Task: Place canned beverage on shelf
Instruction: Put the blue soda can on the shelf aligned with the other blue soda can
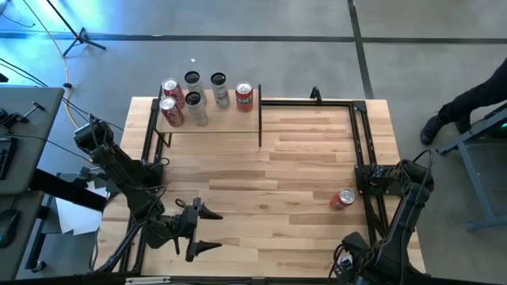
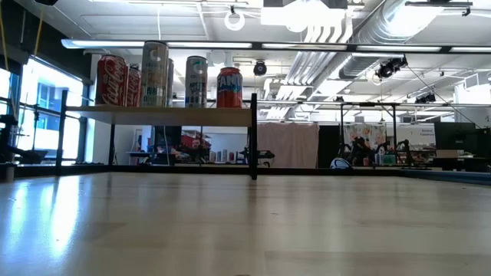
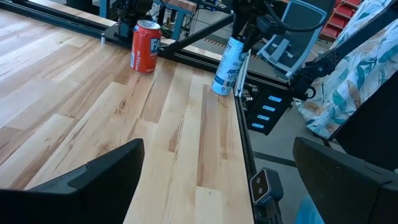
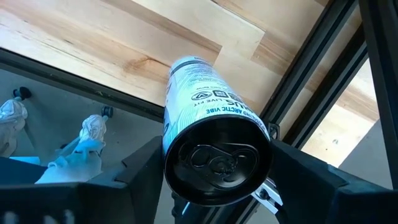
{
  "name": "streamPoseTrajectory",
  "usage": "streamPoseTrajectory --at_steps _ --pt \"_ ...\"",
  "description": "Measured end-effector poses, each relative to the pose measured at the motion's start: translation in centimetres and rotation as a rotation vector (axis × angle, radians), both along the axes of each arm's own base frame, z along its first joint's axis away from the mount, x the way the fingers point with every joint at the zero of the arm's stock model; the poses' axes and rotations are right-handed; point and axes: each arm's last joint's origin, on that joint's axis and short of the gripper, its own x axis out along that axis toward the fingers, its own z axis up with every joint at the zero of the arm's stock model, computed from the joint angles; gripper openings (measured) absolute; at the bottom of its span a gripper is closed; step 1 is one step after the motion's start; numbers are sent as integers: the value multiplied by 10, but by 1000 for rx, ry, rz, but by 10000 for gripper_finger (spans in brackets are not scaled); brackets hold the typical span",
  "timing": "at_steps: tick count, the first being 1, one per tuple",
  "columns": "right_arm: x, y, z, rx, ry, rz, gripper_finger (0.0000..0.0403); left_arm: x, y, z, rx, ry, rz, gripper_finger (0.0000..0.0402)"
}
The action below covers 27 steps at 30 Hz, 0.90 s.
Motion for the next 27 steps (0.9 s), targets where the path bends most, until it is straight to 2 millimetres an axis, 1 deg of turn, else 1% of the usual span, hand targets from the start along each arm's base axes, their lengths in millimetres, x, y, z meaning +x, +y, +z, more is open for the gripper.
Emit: streamPoseTrajectory --at_steps 8,12,19,22,27 --pt "0 -2 0 -25 -7 2 245 0 0 0 0 0 0 387" --pt "7 -6 0 -42 -45 36 245 0 0 0 0 0 0 387" --pt "38 -26 0 -40 -77 120 245 0 0 0 0 0 0 387" --pt "57 -41 1 -46 -98 168 245 0 0 0 0 0 0 387" --pt "89 -71 1 -46 -113 246 245 0 0 0 0 0 0 387"
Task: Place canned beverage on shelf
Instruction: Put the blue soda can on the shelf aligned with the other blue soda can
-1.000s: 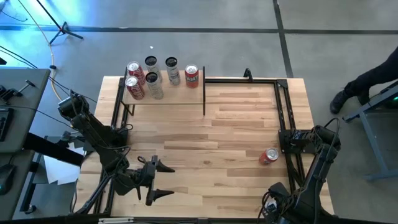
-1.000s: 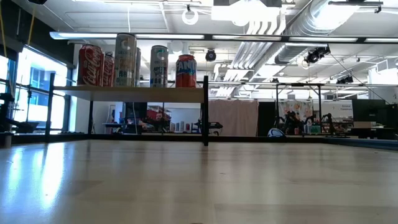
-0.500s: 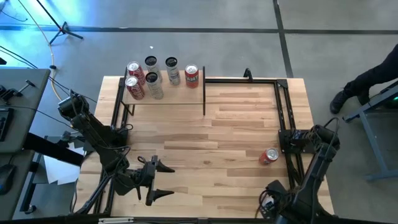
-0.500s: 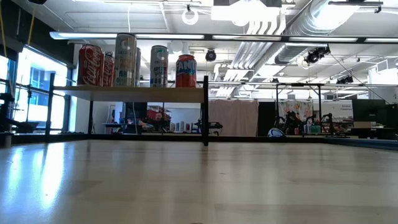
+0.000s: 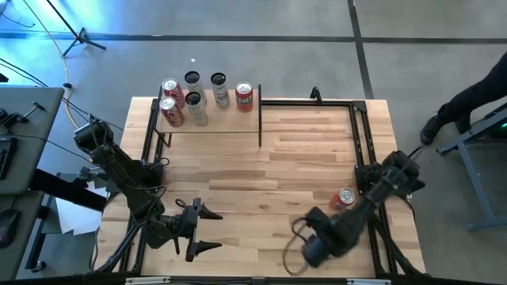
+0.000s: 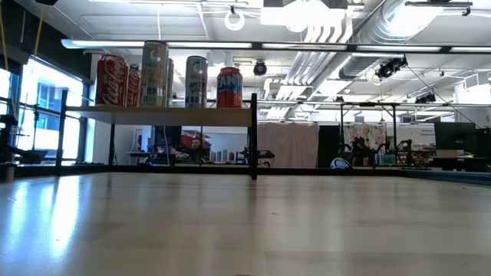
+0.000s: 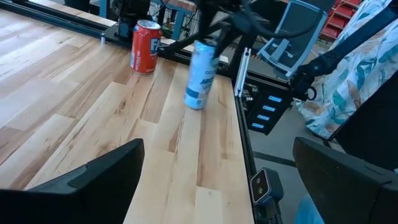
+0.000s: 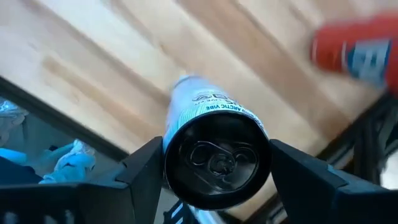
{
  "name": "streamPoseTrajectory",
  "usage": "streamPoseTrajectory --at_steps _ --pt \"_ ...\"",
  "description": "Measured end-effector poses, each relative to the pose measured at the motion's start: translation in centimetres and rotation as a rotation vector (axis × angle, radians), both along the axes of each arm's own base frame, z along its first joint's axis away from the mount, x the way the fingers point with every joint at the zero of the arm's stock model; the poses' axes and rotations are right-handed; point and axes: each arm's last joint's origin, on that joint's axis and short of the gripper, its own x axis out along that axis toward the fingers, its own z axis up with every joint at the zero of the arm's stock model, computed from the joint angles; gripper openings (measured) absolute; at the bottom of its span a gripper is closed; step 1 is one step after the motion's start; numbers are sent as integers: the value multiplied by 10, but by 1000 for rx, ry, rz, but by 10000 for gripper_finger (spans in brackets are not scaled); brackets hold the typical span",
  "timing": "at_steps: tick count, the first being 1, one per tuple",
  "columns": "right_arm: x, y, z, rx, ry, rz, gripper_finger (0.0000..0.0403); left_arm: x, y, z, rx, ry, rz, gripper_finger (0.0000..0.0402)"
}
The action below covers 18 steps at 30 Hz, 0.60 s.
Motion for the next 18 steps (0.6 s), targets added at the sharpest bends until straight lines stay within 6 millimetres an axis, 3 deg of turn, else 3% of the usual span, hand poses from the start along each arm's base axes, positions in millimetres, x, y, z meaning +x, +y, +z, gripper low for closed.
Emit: streamPoseTrajectory --at_steps 10,13,18 --pt "55 -60 -2 2 -90 77 245 -1 -1 0 -14 13 -48 387" --pt "57 -56 -2 57 -106 55 245 -2 -2 0 -14 12 -52 387" --pt "43 -38 -2 85 -63 50 245 -4 -4 0 -14 13 -60 387"
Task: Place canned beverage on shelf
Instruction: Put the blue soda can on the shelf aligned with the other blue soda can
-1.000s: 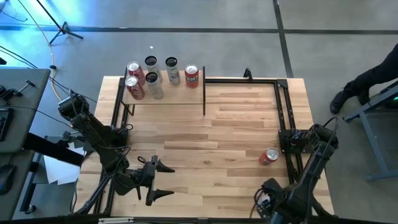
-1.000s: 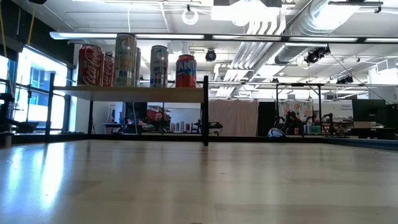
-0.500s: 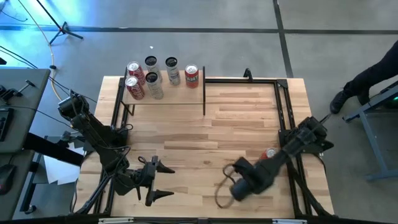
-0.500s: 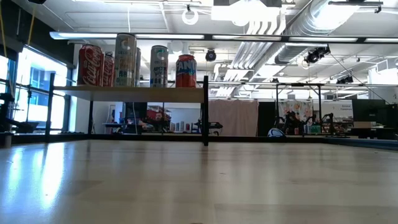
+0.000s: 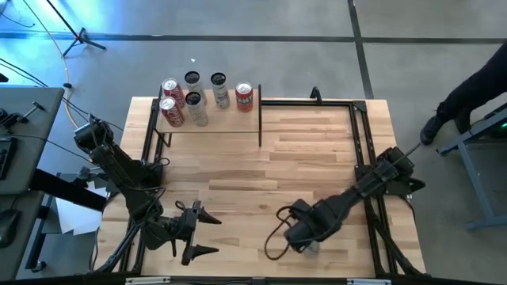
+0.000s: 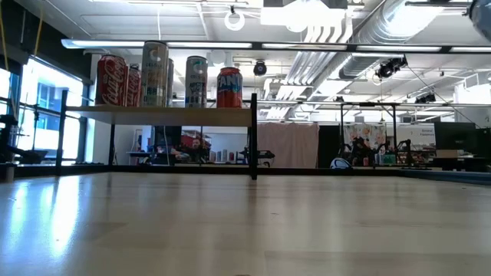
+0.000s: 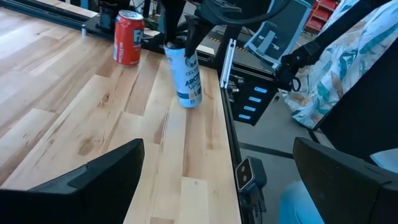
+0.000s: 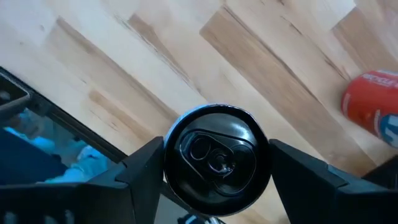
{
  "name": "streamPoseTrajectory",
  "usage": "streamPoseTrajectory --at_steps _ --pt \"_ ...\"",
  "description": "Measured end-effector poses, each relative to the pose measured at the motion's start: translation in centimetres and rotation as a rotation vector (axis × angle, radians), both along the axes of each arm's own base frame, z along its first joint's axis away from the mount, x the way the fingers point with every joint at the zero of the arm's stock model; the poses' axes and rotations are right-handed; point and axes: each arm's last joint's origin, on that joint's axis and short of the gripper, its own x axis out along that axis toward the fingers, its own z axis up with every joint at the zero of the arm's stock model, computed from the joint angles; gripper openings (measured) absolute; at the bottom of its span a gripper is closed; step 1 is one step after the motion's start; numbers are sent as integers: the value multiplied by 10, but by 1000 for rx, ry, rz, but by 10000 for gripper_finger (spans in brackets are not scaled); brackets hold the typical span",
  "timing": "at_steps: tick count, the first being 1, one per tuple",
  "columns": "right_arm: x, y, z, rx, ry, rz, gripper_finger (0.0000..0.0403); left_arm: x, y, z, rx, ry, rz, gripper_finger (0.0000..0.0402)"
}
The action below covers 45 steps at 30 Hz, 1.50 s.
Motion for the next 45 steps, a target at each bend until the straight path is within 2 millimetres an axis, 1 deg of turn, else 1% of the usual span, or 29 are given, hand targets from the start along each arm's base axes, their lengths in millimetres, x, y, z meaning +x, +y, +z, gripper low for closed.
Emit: streamPoseTrajectory --at_steps 3,7,15,22,24,31,34,39,42,45 --pt "-4 7 0 -22 -19 -2 245 0 0 0 0 0 0 388" --pt "-8 11 0 -56 -36 -6 245 0 1 0 1 -2 7 388" --pt "-10 12 1 -135 -85 5 245 0 1 0 0 -3 9 388" --pt "-12 15 2 -148 -98 12 245 0 1 0 0 -3 9 388" --pt "-14 18 6 -157 -116 21 245 0 1 0 1 -3 9 388" --pt "-23 25 30 -240 -207 30 245 0 1 0 1 -3 9 388" --pt "-24 23 34 -303 -245 44 245 0 1 0 1 -3 9 388" --pt "-13 9 35 -426 -296 104 245 0 1 0 0 -3 9 388" --pt "-3 -4 36 -491 -311 143 245 0 1 0 1 -3 9 388" --pt "9 -20 36 -508 -295 181 245 0 1 0 0 -2 6 388"
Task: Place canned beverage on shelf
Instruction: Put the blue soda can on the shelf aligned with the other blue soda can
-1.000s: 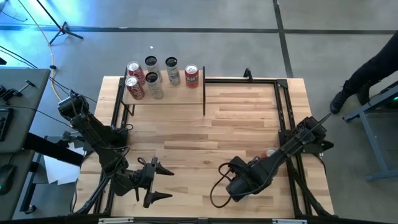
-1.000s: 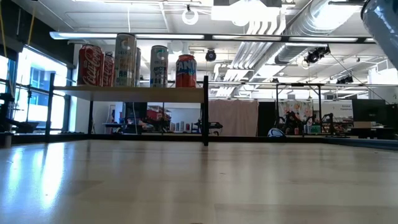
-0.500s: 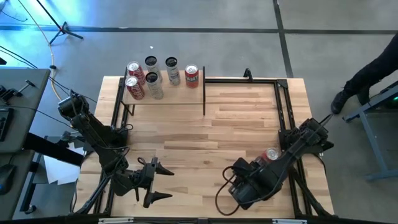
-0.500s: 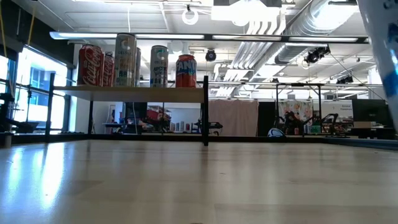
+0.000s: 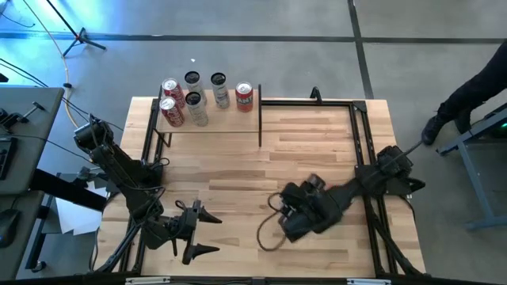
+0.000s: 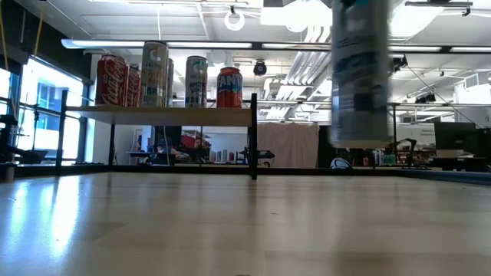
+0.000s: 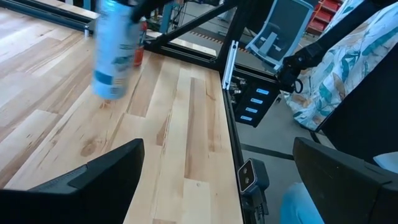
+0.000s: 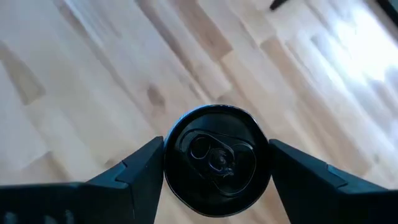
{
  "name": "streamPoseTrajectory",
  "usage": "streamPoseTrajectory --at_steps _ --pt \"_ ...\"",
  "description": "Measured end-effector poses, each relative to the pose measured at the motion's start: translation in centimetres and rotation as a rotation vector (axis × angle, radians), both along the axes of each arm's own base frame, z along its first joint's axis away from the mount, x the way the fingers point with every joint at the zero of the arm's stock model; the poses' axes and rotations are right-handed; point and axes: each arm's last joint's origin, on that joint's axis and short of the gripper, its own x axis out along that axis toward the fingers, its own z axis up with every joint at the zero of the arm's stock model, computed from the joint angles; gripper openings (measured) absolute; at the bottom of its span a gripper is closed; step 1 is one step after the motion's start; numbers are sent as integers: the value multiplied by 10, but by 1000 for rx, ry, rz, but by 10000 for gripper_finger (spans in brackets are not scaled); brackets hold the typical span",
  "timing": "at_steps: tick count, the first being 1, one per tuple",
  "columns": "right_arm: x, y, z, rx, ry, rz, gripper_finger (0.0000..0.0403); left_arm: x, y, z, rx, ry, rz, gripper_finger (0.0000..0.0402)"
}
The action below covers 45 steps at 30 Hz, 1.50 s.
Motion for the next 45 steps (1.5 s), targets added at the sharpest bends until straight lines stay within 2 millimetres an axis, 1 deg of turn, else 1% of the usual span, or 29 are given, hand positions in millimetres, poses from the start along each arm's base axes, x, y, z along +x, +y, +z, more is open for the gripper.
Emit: streamPoseTrajectory --at_steps 9,15,18,26,31,36,40,45 --pt "47 -53 3 -3 -51 124 245 -1 1 -2 13 19 0 388" --pt "64 -83 5 -6 -67 183 245 -1 1 -4 24 29 -1 388" --pt "74 -96 1 -8 -63 197 245 -1 1 -4 26 30 -1 388" --pt "95 -132 -17 -35 16 274 245 -1 1 -4 32 34 -2 388" --pt "105 -149 -18 -18 -19 364 246 -1 1 -4 33 34 -1 388" --pt "112 -161 -15 -17 -66 426 246 -1 1 -4 34 33 2 388" --pt "114 -167 -14 -2 -82 468 246 -1 1 -4 35 33 2 388" --pt "114 -169 -15 -15 -60 520 246 -1 2 -4 50 31 -1 387"
